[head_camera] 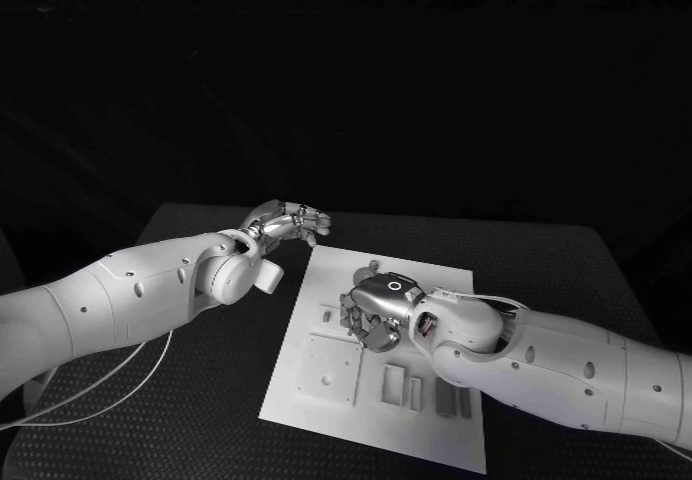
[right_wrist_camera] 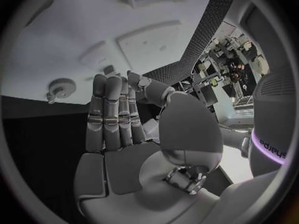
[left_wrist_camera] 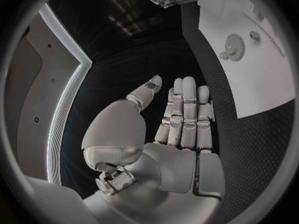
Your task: Assemble the parts on the task board
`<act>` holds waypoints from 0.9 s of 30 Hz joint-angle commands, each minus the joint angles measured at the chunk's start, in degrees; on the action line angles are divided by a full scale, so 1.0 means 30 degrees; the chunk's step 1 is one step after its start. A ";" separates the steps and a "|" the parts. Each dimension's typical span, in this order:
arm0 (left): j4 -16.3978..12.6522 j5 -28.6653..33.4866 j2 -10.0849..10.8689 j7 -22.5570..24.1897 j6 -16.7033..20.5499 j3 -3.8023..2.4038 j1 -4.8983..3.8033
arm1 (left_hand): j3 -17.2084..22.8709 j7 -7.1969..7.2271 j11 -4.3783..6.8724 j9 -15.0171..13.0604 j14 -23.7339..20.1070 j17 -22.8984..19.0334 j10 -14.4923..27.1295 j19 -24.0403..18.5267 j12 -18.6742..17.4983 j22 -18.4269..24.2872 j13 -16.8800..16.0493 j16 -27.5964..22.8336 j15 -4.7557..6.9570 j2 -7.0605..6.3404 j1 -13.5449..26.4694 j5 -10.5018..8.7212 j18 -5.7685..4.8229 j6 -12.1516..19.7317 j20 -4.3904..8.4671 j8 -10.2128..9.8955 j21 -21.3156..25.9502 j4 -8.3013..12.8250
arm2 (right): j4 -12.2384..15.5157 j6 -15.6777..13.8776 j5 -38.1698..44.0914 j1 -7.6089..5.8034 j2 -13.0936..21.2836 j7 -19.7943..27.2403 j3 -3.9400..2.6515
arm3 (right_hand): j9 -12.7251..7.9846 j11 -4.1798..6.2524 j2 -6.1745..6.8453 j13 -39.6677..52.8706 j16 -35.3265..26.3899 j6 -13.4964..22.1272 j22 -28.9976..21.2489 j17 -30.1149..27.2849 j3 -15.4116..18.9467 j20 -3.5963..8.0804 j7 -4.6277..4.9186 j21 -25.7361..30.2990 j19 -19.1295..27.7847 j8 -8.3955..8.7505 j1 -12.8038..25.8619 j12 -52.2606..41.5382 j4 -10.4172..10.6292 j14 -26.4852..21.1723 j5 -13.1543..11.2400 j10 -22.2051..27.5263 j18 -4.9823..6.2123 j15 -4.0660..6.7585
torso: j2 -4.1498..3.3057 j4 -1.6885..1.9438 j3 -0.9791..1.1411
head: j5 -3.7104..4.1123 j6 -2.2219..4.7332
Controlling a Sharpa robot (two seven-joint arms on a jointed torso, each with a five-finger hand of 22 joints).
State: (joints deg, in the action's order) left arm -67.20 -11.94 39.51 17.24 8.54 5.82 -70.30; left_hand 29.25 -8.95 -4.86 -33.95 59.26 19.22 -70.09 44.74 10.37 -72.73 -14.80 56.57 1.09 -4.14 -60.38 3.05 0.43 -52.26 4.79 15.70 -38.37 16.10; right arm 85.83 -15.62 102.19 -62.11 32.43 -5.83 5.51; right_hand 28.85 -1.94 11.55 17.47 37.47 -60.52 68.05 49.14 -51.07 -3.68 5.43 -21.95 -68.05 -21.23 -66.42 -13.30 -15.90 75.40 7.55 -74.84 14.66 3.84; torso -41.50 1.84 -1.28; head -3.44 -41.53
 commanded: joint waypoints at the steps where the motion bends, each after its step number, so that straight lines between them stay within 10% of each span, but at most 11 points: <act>1: 0.0055 0.0321 -0.0095 0.0208 0.0161 -0.0017 -0.0038 | -0.0061 0.0082 0.0013 -0.0021 0.0040 0.0034 0.0119 0.0103 0.0111 -0.0033 0.0009 -0.0122 -0.0081 -0.0122 0.0056 0.0013 0.0026 0.0076 0.0560 -0.0107 0.0097 -0.0040 | -0.0018 0.0167 0.0808 0.0190 -0.0209 0.0233 0.0087 | 0.0019 -0.0123 -0.0116 0.0023 0.0098 -0.0154 0.0019 -0.0023 0.0077 0.0034 -0.0007 -0.0052 -0.0107 -0.0024 0.0112 0.0067 -0.0077 -0.0132 0.0098 -0.0001 0.0114 -0.0043 | -0.0022 0.0009 0.0036 | -0.0408 -0.0201; 11: 0.0082 0.0328 -0.0183 0.0216 0.0122 -0.0017 -0.0042 | -0.0057 0.0084 0.0013 -0.0029 0.0040 0.0040 0.0121 0.0098 0.0122 -0.0037 0.0007 -0.0131 -0.0083 -0.0136 0.0056 0.0013 0.0022 0.0069 0.0555 -0.0104 0.0110 -0.0061 | -0.0192 0.0138 0.1590 0.0624 -0.0599 0.0202 0.0536 | 0.0031 -0.0120 -0.0122 0.0058 0.0108 -0.0158 0.0029 -0.0032 0.0102 0.0041 -0.0010 -0.0055 -0.0119 -0.0025 0.0108 0.0083 -0.0105 -0.0128 0.0172 -0.0008 0.0114 -0.0041 | -0.0027 -0.0029 0.0042 | -0.0828 -0.0499; 27: 0.0119 0.0352 -0.0207 0.0172 0.0012 -0.0017 -0.0042 | -0.0058 0.0077 0.0007 -0.0034 0.0037 0.0048 0.0140 0.0091 0.0130 -0.0042 0.0008 -0.0146 -0.0089 -0.0151 0.0074 0.0013 0.0015 0.0082 0.0548 -0.0114 0.0128 -0.0099 | -0.0255 0.0431 0.1797 0.0820 -0.0644 0.0217 0.0648 | 0.0046 -0.0117 -0.0110 0.0097 0.0118 -0.0171 0.0039 -0.0042 0.0127 0.0047 -0.0016 -0.0058 -0.0133 -0.0029 0.0105 0.0097 -0.0123 -0.0126 0.0247 -0.0020 0.0114 -0.0038 | -0.0015 -0.0028 0.0021 | -0.0897 -0.0727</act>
State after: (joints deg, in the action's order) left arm -66.79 -11.38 39.07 17.27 8.78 5.81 -70.34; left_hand 29.25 -8.95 -4.85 -33.99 59.26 19.30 -70.11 44.73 10.37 -72.77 -14.80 56.35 1.09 -4.15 -60.38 3.05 0.43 -52.25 4.79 15.70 -38.37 16.10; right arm 85.12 -15.40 106.59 -59.72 30.65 -5.66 7.43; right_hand 28.95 -1.94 11.56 17.68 37.46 -60.64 68.10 49.08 -50.91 -3.69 5.30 -21.95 -68.05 -21.12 -66.43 -13.30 -16.06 75.32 7.99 -74.84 14.65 3.74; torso -41.56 1.75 -1.18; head -6.19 -43.64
